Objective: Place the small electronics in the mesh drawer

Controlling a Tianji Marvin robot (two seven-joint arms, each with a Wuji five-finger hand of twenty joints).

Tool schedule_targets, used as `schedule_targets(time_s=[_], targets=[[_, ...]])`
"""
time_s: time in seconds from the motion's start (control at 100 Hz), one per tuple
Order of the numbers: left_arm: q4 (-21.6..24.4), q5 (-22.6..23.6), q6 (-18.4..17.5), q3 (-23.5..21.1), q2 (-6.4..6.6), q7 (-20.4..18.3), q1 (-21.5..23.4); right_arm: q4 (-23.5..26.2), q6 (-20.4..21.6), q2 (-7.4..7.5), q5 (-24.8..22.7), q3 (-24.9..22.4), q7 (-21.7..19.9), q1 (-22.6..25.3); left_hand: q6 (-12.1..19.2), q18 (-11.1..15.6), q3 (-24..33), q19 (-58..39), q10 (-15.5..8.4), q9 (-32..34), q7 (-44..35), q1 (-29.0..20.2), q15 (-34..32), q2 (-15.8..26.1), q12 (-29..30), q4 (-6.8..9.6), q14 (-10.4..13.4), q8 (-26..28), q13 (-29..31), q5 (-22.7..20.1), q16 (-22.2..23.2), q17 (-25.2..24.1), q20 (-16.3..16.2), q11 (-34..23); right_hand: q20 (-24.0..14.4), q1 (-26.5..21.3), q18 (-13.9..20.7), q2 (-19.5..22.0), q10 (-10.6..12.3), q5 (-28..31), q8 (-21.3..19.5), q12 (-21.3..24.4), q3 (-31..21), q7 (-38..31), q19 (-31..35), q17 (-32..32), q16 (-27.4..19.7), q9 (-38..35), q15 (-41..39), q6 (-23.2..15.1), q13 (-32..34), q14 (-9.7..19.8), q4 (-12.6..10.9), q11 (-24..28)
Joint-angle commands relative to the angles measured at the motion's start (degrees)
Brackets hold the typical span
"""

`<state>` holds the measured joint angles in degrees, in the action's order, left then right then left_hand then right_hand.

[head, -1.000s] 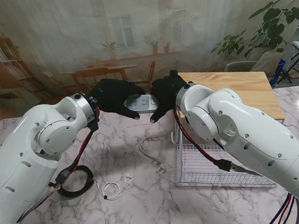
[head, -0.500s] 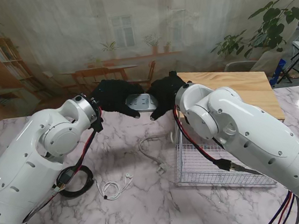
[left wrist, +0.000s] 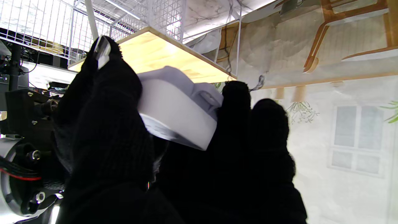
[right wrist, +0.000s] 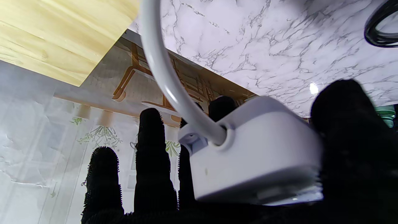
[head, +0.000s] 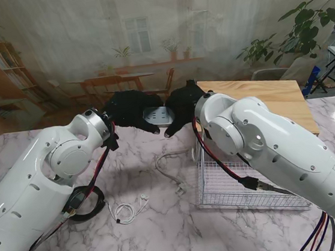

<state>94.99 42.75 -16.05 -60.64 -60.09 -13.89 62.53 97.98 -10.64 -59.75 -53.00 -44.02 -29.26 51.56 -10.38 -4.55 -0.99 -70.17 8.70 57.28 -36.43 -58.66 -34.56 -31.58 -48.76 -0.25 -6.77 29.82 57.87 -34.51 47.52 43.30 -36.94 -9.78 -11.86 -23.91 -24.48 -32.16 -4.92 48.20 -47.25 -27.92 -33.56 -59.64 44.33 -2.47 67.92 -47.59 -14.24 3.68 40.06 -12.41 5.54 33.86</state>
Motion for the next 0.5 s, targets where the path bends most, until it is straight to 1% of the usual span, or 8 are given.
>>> schedule_targets(time_s=[0.0,0.09,0.15,0.19,0.24,0.31,0.41,0.49], targets=[[1.32,0.06,-0.24,-0.01,-0.79,-0.02,-0.19,0.10,0.65,-0.62,0.60,0.25,-0.03,0.09,12.30,6.72,13.39,-1.17,-3.85,3.88,-12.01,-12.85,-1.33,9.68,-1.56,4.45,-0.56,2.54,1.45,-5.75,0.50,1.67,-0.70,-2.45,-1.31,-6.86,-1.41,15.06,1.53,14.35,-3.85,-1.43,-10.98,-2.17,1.40,-1.53,1.88,-3.71,-4.05,-9.72,3.09,0.62,-2.26,1.54],[1.37,0.35,-0.21,-0.33,-0.82,0.33,-0.03,-0.06,1.06,-0.52,1.40,0.11,-0.39,-0.05,11.42,6.57,13.05,-0.78,-3.66,3.16,-11.40,-12.65,-0.97,10.40,-1.41,4.18,-0.36,2.04,0.80,-4.87,0.55,1.12,-0.63,-2.03,-5.73,-7.69,0.40,16.19,1.14,16.04,-7.58,-3.39,-12.62,-3.04,7.86,-8.32,3.68,-7.53,-6.48,-6.46,7.97,0.24,-2.49,4.06],[1.36,0.36,0.14,-0.65,-0.89,0.73,0.27,-0.06,1.36,-0.45,1.58,-0.16,-0.60,0.02,9.44,5.65,10.62,1.68,-2.86,0.97,-8.17,-12.80,1.40,12.50,-0.10,3.85,-0.45,2.18,-1.22,-3.41,0.30,-1.01,-0.71,-1.55,-8.14,-7.92,1.30,16.49,0.95,16.77,-9.03,-4.84,-13.55,-4.16,11.78,-11.66,4.82,-9.46,-8.06,-5.09,10.91,-0.22,-2.65,6.11],[1.30,0.31,0.38,-0.97,-0.94,1.08,0.56,-0.08,1.40,-0.45,1.66,-0.46,-0.53,0.19,7.71,4.73,7.80,4.86,-1.86,-4.61,-3.32,-10.73,4.32,13.03,5.15,3.92,-1.06,2.41,-3.62,-1.61,-0.85,-3.28,-0.86,-5.89,-9.70,-7.84,2.02,16.08,0.84,17.82,-9.84,-6.14,-14.75,-5.23,14.85,-13.96,5.85,-11.19,-9.66,-4.24,13.46,-0.57,-2.87,8.15],[1.02,0.04,0.50,-1.41,-1.07,1.83,0.94,-0.13,1.31,-0.49,1.96,-0.90,-0.19,0.44,5.58,3.00,5.70,9.20,-0.09,-12.68,4.24,-6.00,7.91,14.04,19.01,3.39,-2.39,1.85,-7.85,0.80,-3.18,-7.31,-0.50,-10.53,-10.97,-7.54,2.41,15.22,0.55,19.25,-10.32,-7.17,-16.70,-6.24,17.84,-16.17,7.28,-13.05,-11.89,-3.21,15.69,-1.09,-3.11,9.85],[0.76,-1.03,0.85,-2.24,-1.15,2.08,1.59,0.07,1.14,-0.41,2.43,-1.62,-0.37,0.75,3.34,0.27,2.60,15.33,2.65,-20.66,13.78,0.49,12.83,20.87,24.56,2.29,-4.48,-0.90,-15.22,4.29,-6.98,-14.85,0.90,-6.54,-11.88,-7.06,2.60,14.20,0.24,20.90,-10.80,-8.21,-19.10,-7.49,20.60,-17.59,8.81,-14.61,-14.36,-2.29,16.99,-1.38,-3.32,11.52],[0.32,-1.54,1.04,-3.82,-1.12,2.31,2.59,0.44,1.41,-0.34,2.39,-2.93,-0.42,1.30,2.00,-2.50,0.43,20.30,3.60,-30.17,20.85,3.96,15.94,24.61,28.10,1.73,-6.26,-3.72,-24.05,9.71,-10.91,-23.99,2.66,-2.16,-12.50,-6.13,2.39,12.47,0.22,23.37,-11.16,-9.31,-22.61,-9.09,23.31,-19.25,10.70,-16.92,-18.00,-1.69,18.65,-1.44,-3.57,13.54],[0.31,-1.13,1.02,-5.65,-0.92,2.10,3.90,0.75,1.35,-0.32,2.52,-3.85,-0.39,1.57,1.28,-4.02,0.12,22.09,4.12,-34.96,23.93,6.04,17.27,26.53,29.50,1.33,-7.35,-4.25,-28.58,12.57,-12.71,-28.82,3.37,0.25,-12.53,-5.63,1.95,11.75,0.09,24.33,-11.28,-9.72,-24.32,-9.76,24.14,-19.71,11.35,-17.80,-19.45,-1.26,19.30,-1.63,-3.69,14.28]])
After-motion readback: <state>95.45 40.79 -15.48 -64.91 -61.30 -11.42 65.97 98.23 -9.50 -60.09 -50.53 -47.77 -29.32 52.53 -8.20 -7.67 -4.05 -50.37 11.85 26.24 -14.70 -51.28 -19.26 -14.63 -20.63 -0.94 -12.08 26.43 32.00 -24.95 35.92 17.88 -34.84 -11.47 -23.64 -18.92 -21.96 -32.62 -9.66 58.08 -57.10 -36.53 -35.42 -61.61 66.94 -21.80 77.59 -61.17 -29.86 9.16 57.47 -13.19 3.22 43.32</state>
